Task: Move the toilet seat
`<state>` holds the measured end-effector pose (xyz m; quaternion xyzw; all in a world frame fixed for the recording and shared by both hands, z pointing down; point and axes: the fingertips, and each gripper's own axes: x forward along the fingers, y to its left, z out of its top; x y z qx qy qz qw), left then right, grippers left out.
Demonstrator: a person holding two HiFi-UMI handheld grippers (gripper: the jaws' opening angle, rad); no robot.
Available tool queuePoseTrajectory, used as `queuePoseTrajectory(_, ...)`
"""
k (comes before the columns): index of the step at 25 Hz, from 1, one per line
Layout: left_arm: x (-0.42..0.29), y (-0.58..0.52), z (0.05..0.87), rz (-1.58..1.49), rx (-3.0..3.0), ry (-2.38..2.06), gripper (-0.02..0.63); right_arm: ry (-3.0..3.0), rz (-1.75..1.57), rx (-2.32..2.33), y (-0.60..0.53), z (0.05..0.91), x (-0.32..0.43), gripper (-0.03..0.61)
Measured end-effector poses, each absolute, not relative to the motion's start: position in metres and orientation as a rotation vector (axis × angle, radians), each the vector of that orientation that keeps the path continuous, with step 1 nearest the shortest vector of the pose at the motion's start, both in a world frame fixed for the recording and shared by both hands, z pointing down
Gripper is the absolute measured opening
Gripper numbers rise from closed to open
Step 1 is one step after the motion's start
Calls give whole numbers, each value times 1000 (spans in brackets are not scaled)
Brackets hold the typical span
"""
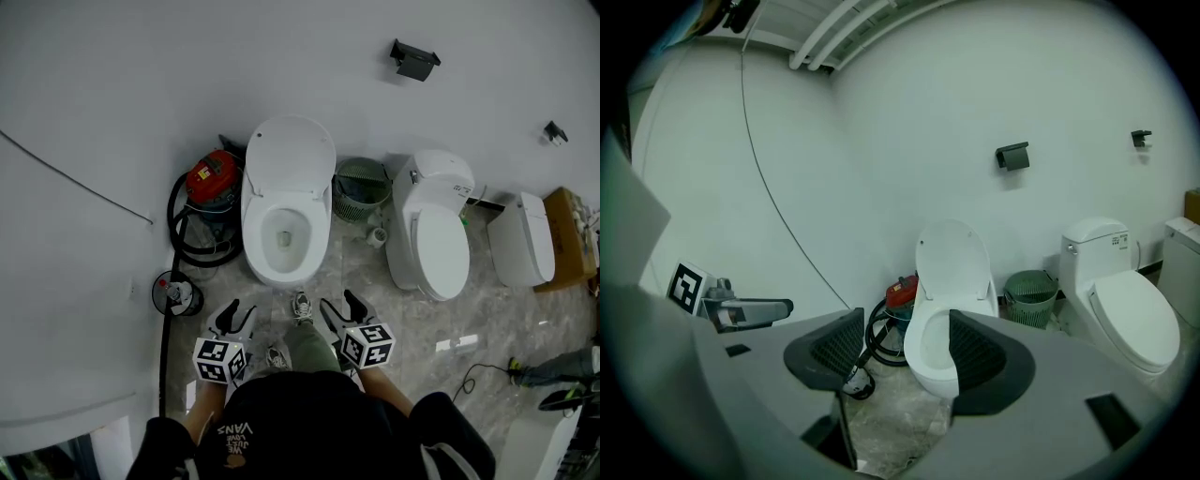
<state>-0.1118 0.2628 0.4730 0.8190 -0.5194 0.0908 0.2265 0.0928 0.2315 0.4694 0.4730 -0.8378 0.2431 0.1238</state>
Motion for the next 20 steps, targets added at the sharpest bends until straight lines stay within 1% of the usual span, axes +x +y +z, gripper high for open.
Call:
queuePoseTrajectory(8,-124,223,501,323,2184,-1453,183,-2398,759,1330,180,498,91,262)
queuePoseTrajectory(20,-127,154,545,394,2023,-1461,183,-2254,815,1316,91,544,120,258)
